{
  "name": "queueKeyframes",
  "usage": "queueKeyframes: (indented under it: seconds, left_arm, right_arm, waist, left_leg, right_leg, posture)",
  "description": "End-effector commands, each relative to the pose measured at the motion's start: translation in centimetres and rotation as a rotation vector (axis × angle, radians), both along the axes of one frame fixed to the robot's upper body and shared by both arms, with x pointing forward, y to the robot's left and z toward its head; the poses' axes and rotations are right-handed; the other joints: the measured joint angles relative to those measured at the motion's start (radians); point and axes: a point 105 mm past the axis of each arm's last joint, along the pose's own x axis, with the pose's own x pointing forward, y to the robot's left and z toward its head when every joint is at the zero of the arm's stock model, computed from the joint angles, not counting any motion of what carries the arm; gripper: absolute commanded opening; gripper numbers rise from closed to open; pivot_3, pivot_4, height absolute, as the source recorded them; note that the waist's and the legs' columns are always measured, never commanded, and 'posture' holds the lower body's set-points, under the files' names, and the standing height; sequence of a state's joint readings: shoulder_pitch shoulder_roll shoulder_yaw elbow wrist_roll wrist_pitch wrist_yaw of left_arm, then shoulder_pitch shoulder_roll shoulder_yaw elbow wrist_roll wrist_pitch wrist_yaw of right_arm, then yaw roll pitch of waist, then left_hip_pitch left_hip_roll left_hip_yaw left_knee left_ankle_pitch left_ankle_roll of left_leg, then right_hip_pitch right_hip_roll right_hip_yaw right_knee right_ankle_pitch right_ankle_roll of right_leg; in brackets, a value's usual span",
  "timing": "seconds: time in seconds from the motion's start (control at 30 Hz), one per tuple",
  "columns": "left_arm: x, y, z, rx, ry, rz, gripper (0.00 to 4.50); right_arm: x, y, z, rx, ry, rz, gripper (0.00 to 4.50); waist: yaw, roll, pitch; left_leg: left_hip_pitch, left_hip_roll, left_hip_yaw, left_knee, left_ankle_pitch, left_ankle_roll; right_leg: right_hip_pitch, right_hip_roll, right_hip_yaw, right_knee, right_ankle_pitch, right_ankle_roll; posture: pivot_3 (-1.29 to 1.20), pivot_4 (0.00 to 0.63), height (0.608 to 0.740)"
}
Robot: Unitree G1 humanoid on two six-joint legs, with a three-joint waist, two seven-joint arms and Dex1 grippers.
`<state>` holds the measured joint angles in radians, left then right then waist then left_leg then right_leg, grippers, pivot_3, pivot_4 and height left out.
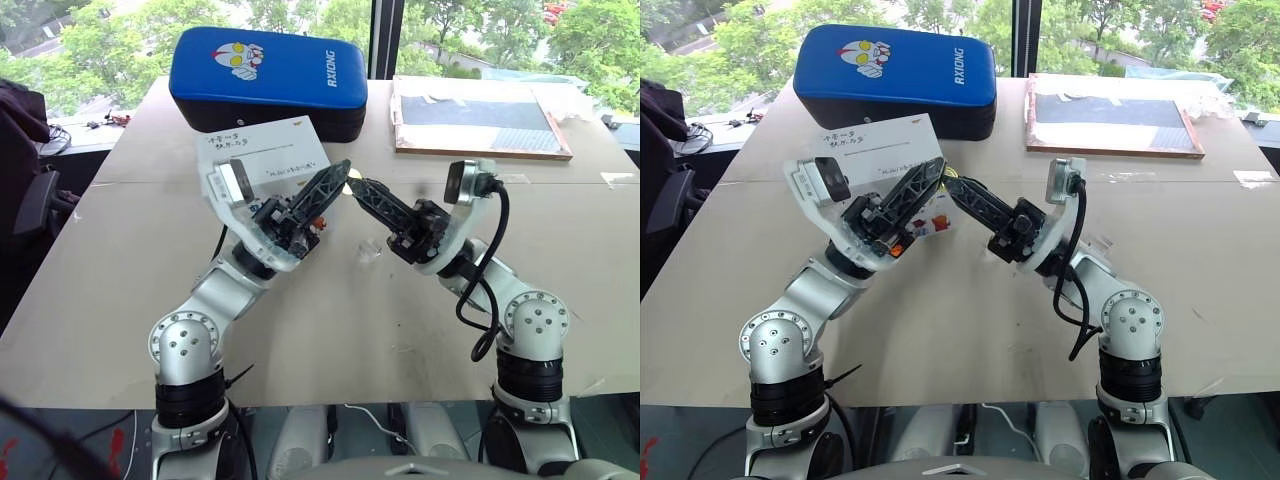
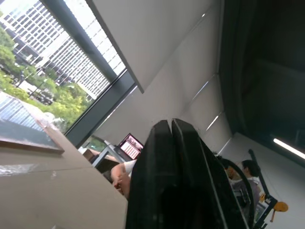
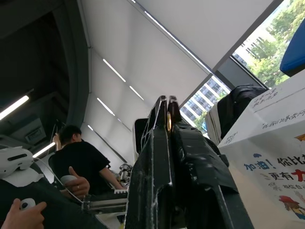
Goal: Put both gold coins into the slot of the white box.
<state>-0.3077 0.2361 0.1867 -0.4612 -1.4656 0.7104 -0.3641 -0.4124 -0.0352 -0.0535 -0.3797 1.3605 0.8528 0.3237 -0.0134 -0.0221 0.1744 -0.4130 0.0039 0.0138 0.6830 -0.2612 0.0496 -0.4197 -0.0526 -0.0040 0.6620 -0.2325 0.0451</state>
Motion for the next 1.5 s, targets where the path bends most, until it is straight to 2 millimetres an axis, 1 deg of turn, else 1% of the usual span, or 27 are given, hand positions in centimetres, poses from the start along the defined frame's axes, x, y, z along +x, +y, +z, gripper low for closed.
queueKeyframes:
  seconds: [0.03,0.13,0.23,0.27,0.3,0.37,0.4,0.47,0.53,0.6,0.63,0.7,0.73,0.8,0.87,0.93,1.1,1.23,1.5]
  left_arm:
    - [-1.2,-0.8,0.9,-0.011,-0.039,-0.069,0.04]
    - [-1.2,-1.3,0.4,0.018,-0.024,-0.086,0.04]
    - [-0.8,-1.2,0.2,0.029,-0.015,-0.065,0.04]
    - [-0.5,-1.0,0.2,0.036,-0.014,-0.048,0.0]
    - [-0.2,-0.9,0.2,0.04,-0.016,-0.031,0.0]
    - [0.2,-0.4,0.6,0.036,-0.028,-0.007,0.0]
    - [0.2,0.1,1.3,0.025,-0.059,-0.007,0.0]
    - [0.4,1.2,2.6,0.042,-0.126,0.007,0.0]
    - [1.1,2.2,3.4,0.129,-0.181,0.046,0.0]
    - [1.7,3.5,4.3,0.288,-0.266,0.066,0.0]
    - [2.3,4.3,4.7,0.407,-0.322,0.088,0.0]
    - [3.4,5.7,4.9,0.576,-0.393,0.116,0.0]
    - [3.8,6.2,5.0,0.629,-0.415,0.122,0.0]
    - [4.9,7.5,4.8,0.754,-0.468,0.142,0.0]
    - [7.1,9.3,5.5,0.854,-0.508,0.199,0.0]
    - [8.2,10.1,5.9,0.933,-0.544,0.209,0.0]
    - [9.9,11.3,5.7,1.035,-0.573,0.202,0.0]
    - [11.0,12.0,5.1,1.079,-0.558,0.195,0.0]
    - [11.7,12.6,3.5,1.151,-0.519,0.146,0.0]
  right_arm:
    - [-0.9,0.1,0.9,0.019,-0.042,0.027,0.0]
    - [-1.0,0.2,0.9,0.016,-0.046,0.028,0.0]
    - [-0.6,0.0,1.0,0.028,-0.042,0.004,0.0]
    - [-0.5,-0.1,1.1,0.032,-0.041,0.0,0.63]
    - [-0.5,-0.1,1.1,0.033,-0.043,-0.001,0.95]
    - [0.0,-0.4,1.1,0.023,-0.043,-0.049,1.77]
    - [0.3,-0.6,1.0,0.024,-0.028,-0.066,2.31]
    - [0.4,-1.2,0.8,0.014,-0.027,-0.078,3.07]
    - [0.4,-1.8,0.6,-0.017,-0.047,-0.092,3.07]
    - [0.6,-2.6,0.0,-0.132,-0.128,-0.147,3.07]
    - [0.9,-3.3,0.0,-0.185,-0.192,-0.205,3.07]
    - [1.5,-4.3,0.2,-0.235,-0.28,-0.295,3.07]
    - [1.7,-4.6,0.3,-0.243,-0.307,-0.326,3.07]
    - [1.9,-4.9,0.4,-0.308,-0.397,-0.376,3.07]
    - [1.6,-5.0,0.2,-0.431,-0.55,-0.404,3.07]
    - [1.5,-5.0,0.2,-0.5,-0.653,-0.421,3.07]
    - [1.4,-5.1,0.3,-0.578,-0.762,-0.448,3.07]
    - [1.1,-4.7,1.4,-0.568,-0.788,-0.467,3.07]
    - [0.9,-4.6,1.7,-0.617,-0.774,-0.493,3.07]
  waist:
    - [0.0,0.0,0.0]
    - [0.0,0.0,0.0]
    - [0.0,0.0,0.0]
    - [0.0,0.0,0.0]
    - [0.0,0.0,0.0]
    - [0.0,0.0,0.0]
    - [0.0,0.0,0.0]
    - [0.0,0.0,0.0]
    - [0.0,0.0,0.0]
    - [0.0,0.0,0.0]
    - [0.0,0.001,0.001]
    - [0.0,0.001,0.001]
    - [0.0,0.001,0.001]
    - [0.0,0.001,0.001]
    - [0.003,0.001,0.001]
    - [0.006,0.001,0.002]
    - [0.0,0.001,0.002]
    - [0.0,0.0,0.002]
    - [0.001,0.0,0.002]
  left_leg:
    - [0.0,0.0,0.0,0.0,0.0,0.0]
    - [0.0,0.0,0.0,0.0,0.0,0.0]
    - [0.0,0.0,0.0,0.0,0.0,0.0]
    - [0.0,0.0,0.0,0.0,0.0,0.0]
    - [0.0,0.0,0.0,0.0,0.0,0.0]
    - [0.0,0.0,0.0,0.0,0.0,0.0]
    - [0.0,0.0,0.0,0.0,0.0,0.0]
    - [0.0,0.0,0.0,0.0,0.0,0.0]
    - [0.0,0.0,0.0,0.0,0.0,0.0]
    - [0.0,0.0,0.0,0.0,0.0,0.0]
    - [0.0,0.0,0.001,0.0,0.0,0.0]
    - [0.0,-0.002,0.001,-0.001,0.0,0.0]
    - [0.0,-0.002,0.002,-0.001,0.0,0.0]
    - [0.0,-0.002,0.003,-0.003,0.0,0.0]
    - [0.0,-0.001,0.003,-0.004,0.0,0.0]
    - [-0.002,-0.001,0.003,-0.004,0.0,0.0]
    - [-0.003,0.0,0.004,-0.004,0.0,0.0]
    - [-0.004,0.001,0.005,-0.005,-0.001,0.001]
    - [-0.006,0.001,0.005,-0.005,-0.001,0.001]
  right_leg:
    - [0.0,0.0,0.0,0.0,0.0,0.0]
    - [0.0,0.0,0.0,0.0,0.0,0.0]
    - [0.0,0.0,0.0,0.0,0.0,0.0]
    - [0.0,0.0,0.0,0.0,0.0,0.0]
    - [0.0,0.0,0.0,0.0,0.0,0.0]
    - [0.0,0.0,0.0,0.0,0.0,0.0]
    - [0.0,0.0,0.0,0.0,0.0,0.0]
    - [0.0,0.001,0.0,0.0,0.0,0.0]
    - [0.0,0.001,0.0,0.0,0.0,0.0]
    - [0.0,0.002,0.0,-0.001,0.0,0.0]
    - [0.0,0.002,0.0,-0.001,0.0,0.0]
    - [0.0,0.003,0.001,-0.002,-0.001,0.0]
    - [-0.001,0.003,0.001,-0.003,-0.001,0.0]
    - [-0.001,0.003,0.001,-0.004,-0.001,0.0]
    - [-0.002,0.004,0.002,-0.005,-0.001,0.0]
    - [-0.003,0.003,0.001,-0.005,-0.001,0.001]
    - [-0.004,0.003,0.002,-0.006,-0.001,0.001]
    - [-0.006,0.003,0.002,-0.005,-0.001,0.002]
    - [-0.008,0.002,0.002,-0.004,-0.001,0.002]
  posture:
    - [0.0,0.15,0.74]
    - [0.0,0.15,0.74]
    - [0.0,0.15,0.74]
    - [0.0,0.15,0.74]
    - [0.0,0.15,0.74]
    - [0.0,0.15,0.74]
    - [0.0,0.15,0.74]
    - [0.0,0.15,0.74]
    - [0.0,0.15,0.74]
    - [0.0,0.15,0.74]
    - [0.0,0.15,0.74]
    - [0.0,0.15,0.74]
    - [0.0,0.15,0.74]
    - [0.0,0.15,0.74]
    - [0.0,0.15,0.74]
    - [0.0,0.15,0.74]
    - [0.0,0.15,0.74]
    - [0.0,0.15,0.74]
    - [0.0,0.15,0.74]
